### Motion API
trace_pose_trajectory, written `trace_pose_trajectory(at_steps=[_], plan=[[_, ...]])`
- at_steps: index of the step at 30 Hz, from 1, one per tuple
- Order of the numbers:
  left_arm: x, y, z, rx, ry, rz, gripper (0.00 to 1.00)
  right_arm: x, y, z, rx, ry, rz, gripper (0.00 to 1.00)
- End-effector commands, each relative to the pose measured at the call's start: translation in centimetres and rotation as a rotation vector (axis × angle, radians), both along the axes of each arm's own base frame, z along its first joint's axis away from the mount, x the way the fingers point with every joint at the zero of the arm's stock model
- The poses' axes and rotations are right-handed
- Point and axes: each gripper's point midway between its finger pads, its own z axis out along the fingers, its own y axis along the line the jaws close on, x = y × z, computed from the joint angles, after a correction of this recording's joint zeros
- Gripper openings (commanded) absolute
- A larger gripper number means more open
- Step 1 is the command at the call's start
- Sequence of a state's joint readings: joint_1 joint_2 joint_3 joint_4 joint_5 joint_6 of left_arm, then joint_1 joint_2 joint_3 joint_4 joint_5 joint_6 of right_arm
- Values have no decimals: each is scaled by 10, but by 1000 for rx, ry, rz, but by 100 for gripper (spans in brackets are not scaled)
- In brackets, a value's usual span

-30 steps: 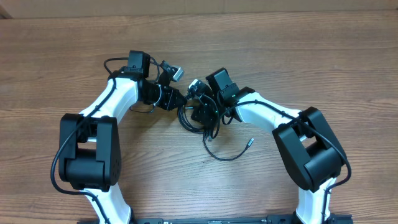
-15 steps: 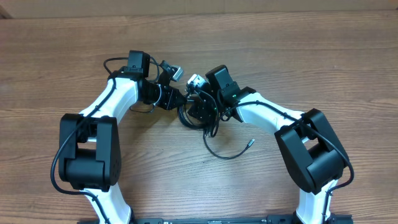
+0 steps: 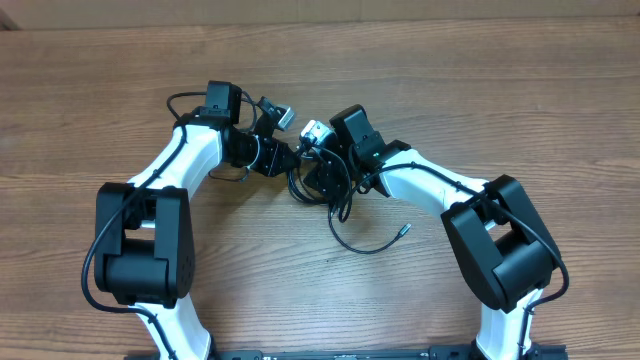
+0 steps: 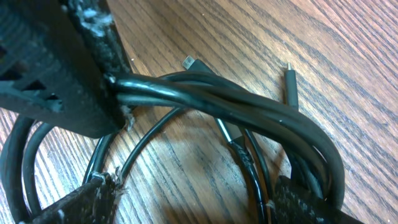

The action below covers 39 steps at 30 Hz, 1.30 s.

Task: Untangle cables

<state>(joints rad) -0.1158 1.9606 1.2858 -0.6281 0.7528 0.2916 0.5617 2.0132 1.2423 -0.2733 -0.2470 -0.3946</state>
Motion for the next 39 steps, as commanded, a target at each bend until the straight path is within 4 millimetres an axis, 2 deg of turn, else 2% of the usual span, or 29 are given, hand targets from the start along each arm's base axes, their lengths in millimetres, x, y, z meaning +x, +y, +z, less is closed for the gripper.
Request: trace_pose_trajectory(at_steps=[1, 5, 11, 15, 24, 31, 34, 37, 39], plan=[[5, -2, 5, -23, -18, -12, 4, 1, 0, 22, -1, -56, -2, 80], [5, -2, 5, -23, -18, -12, 4, -3, -1, 30, -7, -56, 1, 80], [5, -2, 5, -23, -18, -12, 4, -5, -5, 28, -43, -73, 34, 79], [5, -2, 5, -23, -18, -13, 4, -6, -5, 25, -45, -68, 36, 68], [5, -2, 5, -23, -18, -12, 4, -5, -2, 8, -55, -55, 41, 59], [5, -2, 6, -24, -18, -12, 4, 6, -6, -5, -78, -76, 13, 42], [5, -2, 6, -24, -18, -12, 4, 7, -5, -7, -77, -78, 13, 42], [5, -2, 6, -24, -19, -12, 4, 8, -4, -6, -73, -86, 13, 51], [5, -2, 6, -24, -19, -12, 4, 12, -5, -4, -73, -102, 5, 53]])
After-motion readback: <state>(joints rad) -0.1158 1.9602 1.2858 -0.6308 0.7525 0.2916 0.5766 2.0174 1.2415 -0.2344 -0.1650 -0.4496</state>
